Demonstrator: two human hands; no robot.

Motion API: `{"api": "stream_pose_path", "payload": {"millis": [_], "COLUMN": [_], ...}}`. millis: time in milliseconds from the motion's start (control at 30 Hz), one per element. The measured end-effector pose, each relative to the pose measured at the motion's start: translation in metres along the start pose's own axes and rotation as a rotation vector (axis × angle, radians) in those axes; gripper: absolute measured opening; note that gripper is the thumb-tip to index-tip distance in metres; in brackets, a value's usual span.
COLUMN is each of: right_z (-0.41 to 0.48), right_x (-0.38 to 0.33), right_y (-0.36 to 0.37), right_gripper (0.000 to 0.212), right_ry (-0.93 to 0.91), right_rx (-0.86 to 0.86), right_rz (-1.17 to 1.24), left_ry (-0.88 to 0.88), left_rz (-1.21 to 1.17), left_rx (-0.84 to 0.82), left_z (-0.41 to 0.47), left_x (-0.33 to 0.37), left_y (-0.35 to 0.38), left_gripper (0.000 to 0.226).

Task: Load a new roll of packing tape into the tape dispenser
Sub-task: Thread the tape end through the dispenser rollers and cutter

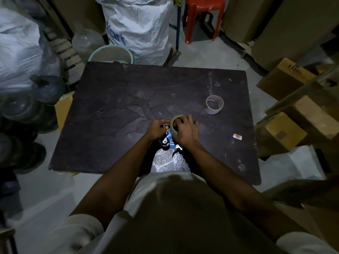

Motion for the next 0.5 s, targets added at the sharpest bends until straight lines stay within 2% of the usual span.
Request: {"api": "stream_pose_path", "payload": {"millis": [67, 167, 333, 400, 500], "right_z": [-0.003, -0.009, -0.008, -0.006, -0.004], "right_x": [-0.001, -0.001, -0.012, -0.016, -0.024], "right_y": [0.000, -0.003, -0.008, -0.013, -0.018], "right_gripper": [0.044, 0.043, 0.043, 0.036, 0.031], "right_ry": [-0.003, -0.025, -0.256, -0.320, -0.466], "right_rx": [0.011, 0.036, 0.066, 0.069, 0.039], "right_rz": [-0.058, -0.025, -0.048, -0.085, -0.188], "left_ry": [-0.003, -0.018, 0.039, 0.024, -0.081], "left_rz": [-0.003, -0.044, -0.091, -0.196, -0.495], "left_rx": [0.012, 0.054, 0.096, 0.107, 0.162], "left_z": [0.002, 0.002, -0.001, -0.002, -0.007], "left_x": [-0.003, -0.009, -0.010, -0.015, -0.032], "left_y": [0.000, 0.001, -0.001, -0.001, 0.003], "left_gripper": [0.041, 0.037, 0.032, 0.031, 0.029]}}
Point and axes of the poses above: each hand's wrist, its own z-axis towards the middle knuckle, its own y-axis out of the palm, x = y × z, the point moved 7 cm from there along z, towards the middle knuckle, and after that the axes turned 5 degrees about -z, right-handed, at the moved point
